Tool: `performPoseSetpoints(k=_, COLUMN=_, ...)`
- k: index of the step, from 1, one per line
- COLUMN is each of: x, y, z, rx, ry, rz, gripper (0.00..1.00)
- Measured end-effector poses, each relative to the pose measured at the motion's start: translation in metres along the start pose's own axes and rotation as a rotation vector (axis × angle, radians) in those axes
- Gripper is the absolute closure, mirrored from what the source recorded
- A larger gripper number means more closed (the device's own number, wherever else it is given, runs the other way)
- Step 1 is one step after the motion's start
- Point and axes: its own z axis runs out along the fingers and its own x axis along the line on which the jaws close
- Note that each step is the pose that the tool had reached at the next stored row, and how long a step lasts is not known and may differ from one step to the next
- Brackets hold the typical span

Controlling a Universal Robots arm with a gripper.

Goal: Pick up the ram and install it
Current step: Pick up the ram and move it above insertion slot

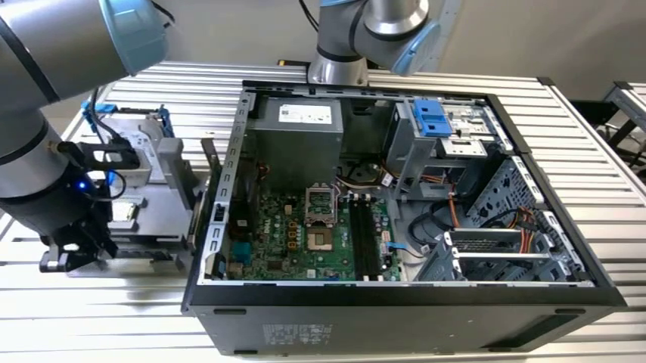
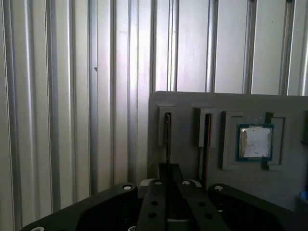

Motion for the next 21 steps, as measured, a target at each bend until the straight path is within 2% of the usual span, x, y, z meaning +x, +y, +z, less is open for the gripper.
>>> performPoseSetpoints(k=4, x=-0.0006, y=0.0001, z=-0.0128, rx=0.0001, ry=-0.0001, rz=0.001, gripper=1.0)
performPoseSetpoints(k=8, x=-0.0013, y=0.0002, z=-0.0312, rx=0.0001, ry=-0.0001, rz=0.001, gripper=1.0)
performPoseSetpoints(k=9, x=-0.0016, y=0.0003, z=-0.0401, rx=0.0, ry=0.0, rz=0.001, gripper=1.0)
performPoseSetpoints(k=14, x=-0.0026, y=0.0004, z=-0.0628, rx=0.0002, ry=-0.0002, rz=0.001, gripper=1.0)
performPoseSetpoints(k=21, x=-0.0033, y=0.0004, z=-0.0807, rx=0.0, ry=0.001, rz=0.001, gripper=1.0)
